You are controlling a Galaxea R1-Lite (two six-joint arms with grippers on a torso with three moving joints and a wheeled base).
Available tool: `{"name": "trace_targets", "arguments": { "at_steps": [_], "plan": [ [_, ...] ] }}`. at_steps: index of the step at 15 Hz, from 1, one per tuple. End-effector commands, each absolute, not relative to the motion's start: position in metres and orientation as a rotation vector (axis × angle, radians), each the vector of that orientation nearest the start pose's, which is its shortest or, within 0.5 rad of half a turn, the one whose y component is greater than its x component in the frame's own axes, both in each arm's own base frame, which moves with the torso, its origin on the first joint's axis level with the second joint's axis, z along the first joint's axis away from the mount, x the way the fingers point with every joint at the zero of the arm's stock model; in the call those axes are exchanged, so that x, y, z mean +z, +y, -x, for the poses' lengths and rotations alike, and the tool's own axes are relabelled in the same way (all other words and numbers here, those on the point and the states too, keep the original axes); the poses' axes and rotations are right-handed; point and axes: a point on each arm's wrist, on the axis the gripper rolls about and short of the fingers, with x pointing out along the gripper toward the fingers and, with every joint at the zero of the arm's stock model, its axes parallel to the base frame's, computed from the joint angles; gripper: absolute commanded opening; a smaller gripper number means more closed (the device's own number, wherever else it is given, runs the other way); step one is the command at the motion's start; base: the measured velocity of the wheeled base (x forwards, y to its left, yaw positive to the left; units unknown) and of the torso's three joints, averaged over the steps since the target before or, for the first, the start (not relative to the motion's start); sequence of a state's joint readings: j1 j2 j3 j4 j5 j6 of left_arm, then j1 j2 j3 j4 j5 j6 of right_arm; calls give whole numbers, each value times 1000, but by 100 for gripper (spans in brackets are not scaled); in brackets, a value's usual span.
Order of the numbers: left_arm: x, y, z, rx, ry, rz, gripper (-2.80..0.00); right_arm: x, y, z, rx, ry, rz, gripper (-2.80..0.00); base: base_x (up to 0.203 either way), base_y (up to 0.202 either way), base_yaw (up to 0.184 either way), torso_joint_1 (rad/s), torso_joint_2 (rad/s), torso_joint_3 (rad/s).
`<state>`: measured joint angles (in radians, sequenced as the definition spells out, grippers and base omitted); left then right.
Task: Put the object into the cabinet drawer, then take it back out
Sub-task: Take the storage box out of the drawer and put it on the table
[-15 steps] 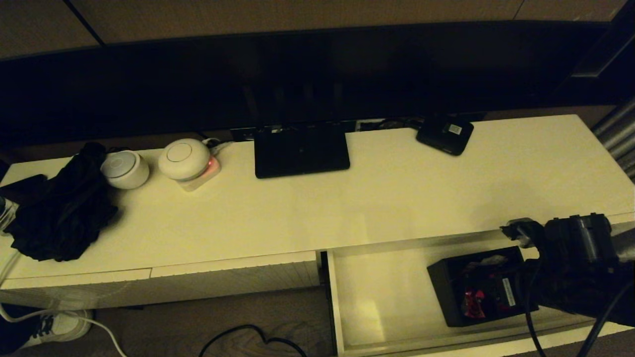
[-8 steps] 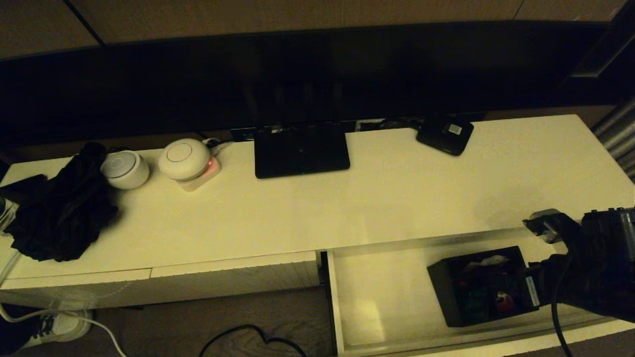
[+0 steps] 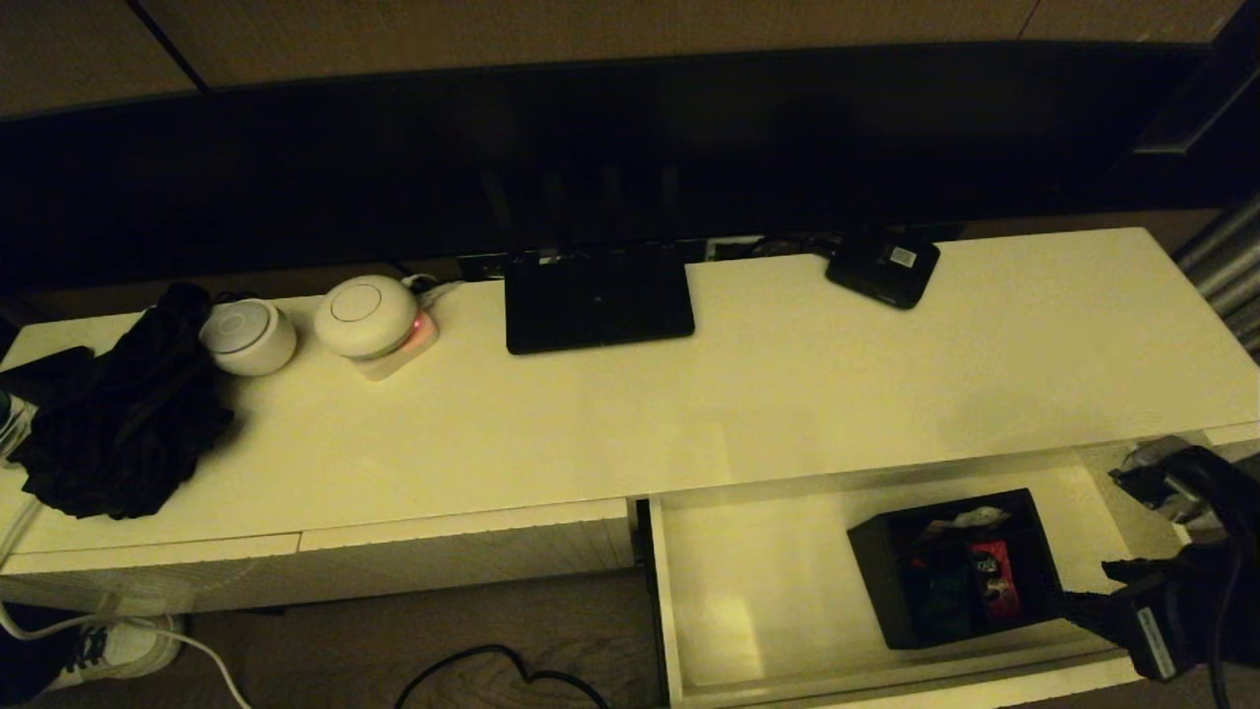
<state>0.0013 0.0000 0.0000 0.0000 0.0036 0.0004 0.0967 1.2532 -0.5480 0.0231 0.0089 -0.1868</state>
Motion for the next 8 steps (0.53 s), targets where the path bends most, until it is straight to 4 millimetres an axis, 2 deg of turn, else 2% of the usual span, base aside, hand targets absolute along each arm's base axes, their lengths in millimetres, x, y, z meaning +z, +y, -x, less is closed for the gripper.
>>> {"name": "trace_targets", "arguments": {
  "at_steps": [1,5,8],
  "plan": [
    [75,0,23,6,3,0,-280,173,14,-138,208,675,300,-280,0,0,0,0,0,0],
    [75,0,23,5,3,0,-280,167,17,-120,380,680,515,-280,0,0,0,0,0,0],
    [75,0,23,6,3,0,-280,153,28,-110,543,680,634,-280,0,0,0,0,0,0]
  ]
}}
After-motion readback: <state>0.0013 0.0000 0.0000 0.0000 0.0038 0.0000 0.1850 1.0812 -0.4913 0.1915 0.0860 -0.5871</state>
